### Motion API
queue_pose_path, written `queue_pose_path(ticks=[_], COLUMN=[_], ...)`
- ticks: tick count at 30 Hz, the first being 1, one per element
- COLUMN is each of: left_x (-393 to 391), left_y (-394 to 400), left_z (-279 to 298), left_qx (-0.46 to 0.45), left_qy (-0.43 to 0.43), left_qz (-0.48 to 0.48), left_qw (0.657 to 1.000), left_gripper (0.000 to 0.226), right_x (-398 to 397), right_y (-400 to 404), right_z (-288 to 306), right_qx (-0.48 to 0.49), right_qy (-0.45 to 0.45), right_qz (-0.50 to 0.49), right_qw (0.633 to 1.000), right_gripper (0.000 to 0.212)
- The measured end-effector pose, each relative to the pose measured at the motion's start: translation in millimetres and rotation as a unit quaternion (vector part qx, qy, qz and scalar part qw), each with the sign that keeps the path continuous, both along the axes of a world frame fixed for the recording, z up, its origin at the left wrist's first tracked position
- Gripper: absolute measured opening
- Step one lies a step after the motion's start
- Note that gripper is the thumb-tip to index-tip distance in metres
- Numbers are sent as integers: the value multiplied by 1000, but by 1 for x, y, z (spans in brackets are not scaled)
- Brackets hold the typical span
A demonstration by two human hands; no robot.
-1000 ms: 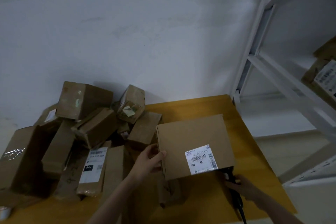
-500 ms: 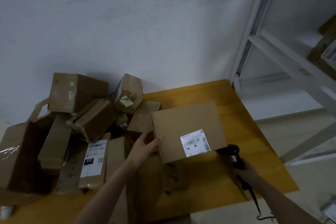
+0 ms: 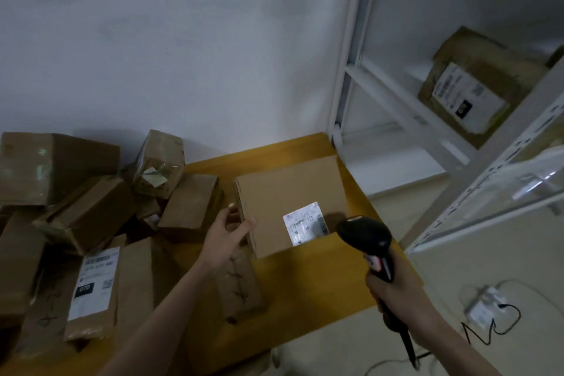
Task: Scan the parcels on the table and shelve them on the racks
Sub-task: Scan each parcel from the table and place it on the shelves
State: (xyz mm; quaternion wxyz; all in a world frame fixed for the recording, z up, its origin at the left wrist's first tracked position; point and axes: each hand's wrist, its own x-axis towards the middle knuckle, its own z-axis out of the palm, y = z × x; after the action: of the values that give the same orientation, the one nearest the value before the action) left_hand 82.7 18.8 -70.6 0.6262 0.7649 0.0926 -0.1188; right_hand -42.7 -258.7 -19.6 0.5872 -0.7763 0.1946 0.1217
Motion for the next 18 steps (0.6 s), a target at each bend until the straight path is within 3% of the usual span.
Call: queue_pose_path(ticks=[10,18], left_x=[-4,-8], left_y=[-44,-57], left_z=[-4,-5], left_qx=[5,4], left_qy=[-35,-28], left_qz=[10,28], left_qw=[999,999], left_gripper=[40,49], right_x=[-8,-7], right_y=[14,-4], right_z=[8,7], right_qx=[-35,-24], right_qy=[-25,-21], right_qz=[46,47], right_qw=[998,998], right_gripper=[23,23])
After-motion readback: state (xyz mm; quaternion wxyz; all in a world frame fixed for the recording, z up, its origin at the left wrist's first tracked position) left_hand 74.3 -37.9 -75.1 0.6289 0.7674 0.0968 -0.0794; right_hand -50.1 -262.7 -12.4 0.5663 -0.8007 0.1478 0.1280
